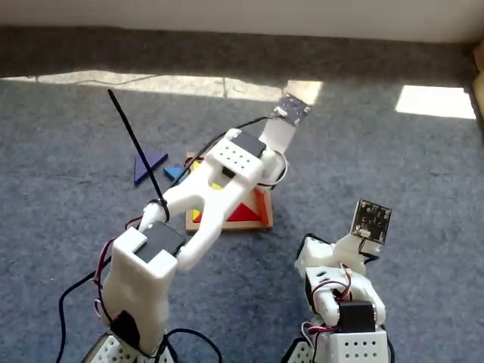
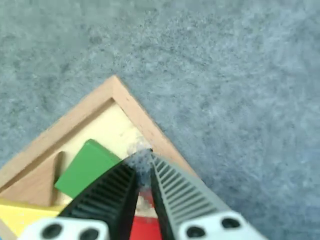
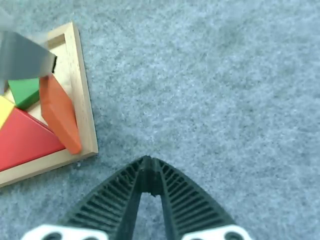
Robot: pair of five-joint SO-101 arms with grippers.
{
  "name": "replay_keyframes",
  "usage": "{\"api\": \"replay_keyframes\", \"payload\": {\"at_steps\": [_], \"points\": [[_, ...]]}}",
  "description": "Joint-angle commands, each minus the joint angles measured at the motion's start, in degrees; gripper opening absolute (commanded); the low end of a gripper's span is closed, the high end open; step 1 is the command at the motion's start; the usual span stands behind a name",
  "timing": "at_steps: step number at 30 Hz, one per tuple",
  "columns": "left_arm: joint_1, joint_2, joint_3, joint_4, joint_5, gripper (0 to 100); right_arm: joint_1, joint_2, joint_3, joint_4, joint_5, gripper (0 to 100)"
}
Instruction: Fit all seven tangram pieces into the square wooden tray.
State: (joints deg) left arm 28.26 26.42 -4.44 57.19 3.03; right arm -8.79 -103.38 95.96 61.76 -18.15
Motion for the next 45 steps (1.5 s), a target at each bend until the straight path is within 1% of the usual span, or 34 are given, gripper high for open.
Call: {"api": "replay_keyframes", "payload": {"at_steps": [1,5,13,16,21,26,30,34,39,43,45], "points": [[3.9,-4.0,0.5,0.8,-0.5,0,0.6,-0.1,7.1,0.1,0.4,0.5],[3.6,-7.0,1.0,0.9,-0.4,0,0.6,-0.1,7.1,0.1,0.4,0.5],[2.5,-15.6,8.8,0.4,-0.6,0,0.6,-0.1,7.1,0.1,0.4,0.5],[1.7,-18.4,11.3,-0.9,-0.6,0,0.6,-0.1,7.1,0.1,0.4,0.5],[2.3,-21.4,15.8,-2.0,-0.6,0,0.6,-0.1,7.1,0.1,0.4,0.5],[2.2,-20.7,16.9,-2.1,-0.6,0,0.6,-0.1,7.1,0.1,0.4,0.5],[3.1,-20.5,17.0,-5.3,-0.5,0,0.6,-0.1,7.1,0.1,0.4,0.5],[5.1,-20.2,17.3,-6.7,-0.5,0,0.6,-0.1,7.1,0.1,0.4,0.5],[5.6,-17.7,21.0,-9.5,-0.5,0,0.6,-0.1,7.1,0.1,0.4,0.5],[5.1,-15.3,22.2,-9.4,-0.5,0,0.6,-0.1,7.1,0.1,0.4,0.5],[3.8,-15.3,22.6,-8.0,-0.4,0,0.6,-0.1,7.1,0.1,0.4,0.5]]}}
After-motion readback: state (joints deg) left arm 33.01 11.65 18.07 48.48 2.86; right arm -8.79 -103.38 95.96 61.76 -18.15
